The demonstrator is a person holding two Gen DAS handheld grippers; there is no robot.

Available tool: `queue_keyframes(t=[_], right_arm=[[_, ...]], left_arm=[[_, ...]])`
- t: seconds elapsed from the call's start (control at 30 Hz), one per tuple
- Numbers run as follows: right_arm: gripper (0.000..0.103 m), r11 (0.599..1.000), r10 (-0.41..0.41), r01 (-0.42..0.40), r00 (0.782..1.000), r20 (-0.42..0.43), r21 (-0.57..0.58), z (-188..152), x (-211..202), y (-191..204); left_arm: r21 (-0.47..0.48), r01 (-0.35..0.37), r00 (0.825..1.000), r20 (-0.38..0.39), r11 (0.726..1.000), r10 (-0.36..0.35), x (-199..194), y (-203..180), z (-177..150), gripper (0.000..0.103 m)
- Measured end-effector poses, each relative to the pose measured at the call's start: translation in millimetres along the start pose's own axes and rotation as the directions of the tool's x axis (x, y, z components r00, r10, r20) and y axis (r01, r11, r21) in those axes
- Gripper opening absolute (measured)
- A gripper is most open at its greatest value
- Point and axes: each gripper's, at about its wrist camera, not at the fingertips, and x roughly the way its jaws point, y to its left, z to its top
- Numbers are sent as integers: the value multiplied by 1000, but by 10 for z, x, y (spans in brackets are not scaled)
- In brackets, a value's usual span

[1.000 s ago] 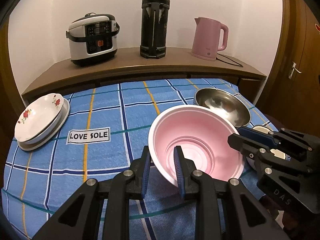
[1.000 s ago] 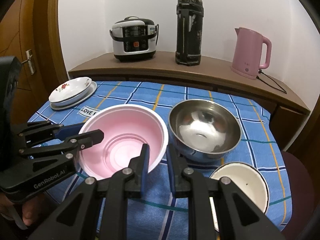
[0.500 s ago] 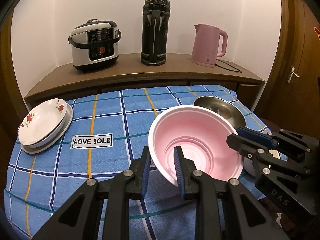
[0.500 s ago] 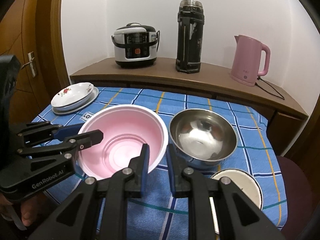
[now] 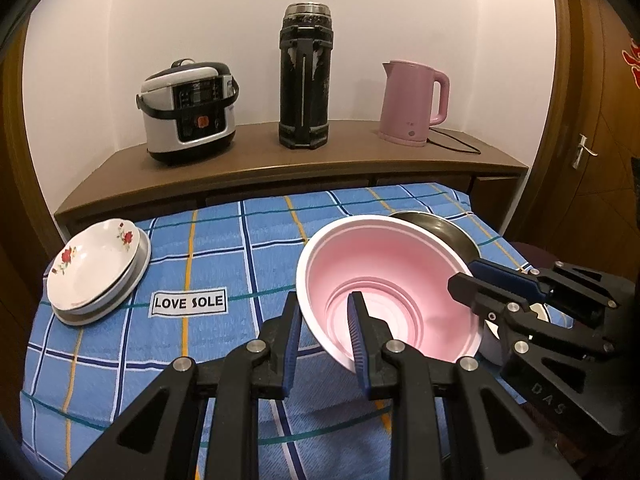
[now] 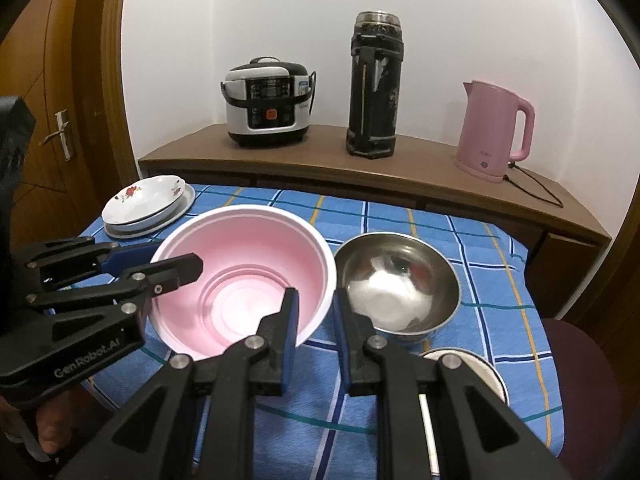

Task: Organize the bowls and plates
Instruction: 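Lift the pink bowl with both grippers and carry it over the red-rimmed bowl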

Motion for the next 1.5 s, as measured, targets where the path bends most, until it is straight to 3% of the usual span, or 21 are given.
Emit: queue_keyframes(t=[0.57,1.13,1.5], right_arm=[[18,998,-52,51,998,28,37,152,-91,-292],[18,992,-114,114,993,-7,55,249,4,-657],[18,987,-137,140,990,-40,79,245,183,-871]], left_arm=[[71,4,999,34,997,-6,19,-264,268,25],[123,55,995,77,991,-65,185,-596,614,25],[105,85,996,14,991,-87,560,-646,586,25]])
